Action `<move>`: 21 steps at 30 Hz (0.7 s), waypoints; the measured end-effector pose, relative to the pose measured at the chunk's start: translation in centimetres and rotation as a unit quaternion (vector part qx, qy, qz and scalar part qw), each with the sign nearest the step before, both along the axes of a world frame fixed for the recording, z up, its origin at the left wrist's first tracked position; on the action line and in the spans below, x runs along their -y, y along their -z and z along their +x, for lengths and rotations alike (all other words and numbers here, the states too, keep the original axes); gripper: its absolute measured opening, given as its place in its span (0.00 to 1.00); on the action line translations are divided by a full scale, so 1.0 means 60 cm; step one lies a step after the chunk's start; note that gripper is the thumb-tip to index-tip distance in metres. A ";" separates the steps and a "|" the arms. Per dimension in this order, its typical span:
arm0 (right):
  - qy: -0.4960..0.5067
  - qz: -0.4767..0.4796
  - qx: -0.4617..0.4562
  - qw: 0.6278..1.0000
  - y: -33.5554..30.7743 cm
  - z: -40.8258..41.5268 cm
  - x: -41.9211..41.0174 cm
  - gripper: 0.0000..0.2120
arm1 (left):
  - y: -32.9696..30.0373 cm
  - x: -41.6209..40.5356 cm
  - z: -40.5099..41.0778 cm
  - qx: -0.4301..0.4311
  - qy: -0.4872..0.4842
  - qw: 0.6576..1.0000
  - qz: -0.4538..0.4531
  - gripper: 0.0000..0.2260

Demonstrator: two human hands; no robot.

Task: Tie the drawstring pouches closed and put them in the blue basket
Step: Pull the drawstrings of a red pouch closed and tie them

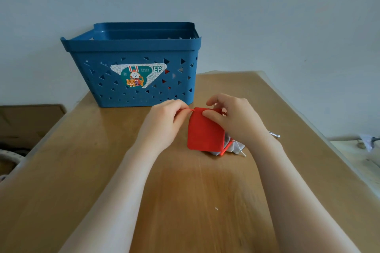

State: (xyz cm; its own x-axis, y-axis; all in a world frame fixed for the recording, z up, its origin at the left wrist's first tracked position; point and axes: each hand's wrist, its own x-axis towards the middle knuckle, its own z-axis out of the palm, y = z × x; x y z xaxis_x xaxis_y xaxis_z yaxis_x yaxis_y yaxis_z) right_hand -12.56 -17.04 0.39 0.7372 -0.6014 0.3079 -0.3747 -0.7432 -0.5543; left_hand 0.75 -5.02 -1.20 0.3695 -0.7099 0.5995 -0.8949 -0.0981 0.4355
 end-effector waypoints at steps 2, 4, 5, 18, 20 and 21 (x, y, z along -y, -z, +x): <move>0.017 -0.021 -0.070 0.997 -0.003 -0.004 0.003 0.12 | 0.000 -0.002 0.002 0.002 -0.001 1.000 0.001 0.06; 0.020 -0.036 -0.132 0.990 -0.009 -0.010 0.005 0.13 | -0.001 -0.003 0.002 0.011 0.004 1.000 0.014 0.06; 0.013 -0.043 -0.165 0.985 -0.012 -0.012 0.006 0.15 | -0.002 -0.003 0.001 0.016 0.005 1.000 0.025 0.07; 0.001 0.064 -0.027 0.998 -0.031 -0.048 0.014 0.18 | -0.018 -0.015 -0.014 -0.430 -0.019 0.902 -0.020 0.17; 0.001 0.214 0.126 0.969 -0.032 -0.046 0.012 0.21 | -0.023 -0.011 -0.024 -0.585 0.008 0.801 -0.123 0.12; -0.008 0.287 0.190 0.939 -0.032 -0.043 0.011 0.22 | -0.027 -0.010 -0.028 -0.645 0.035 0.748 -0.153 0.09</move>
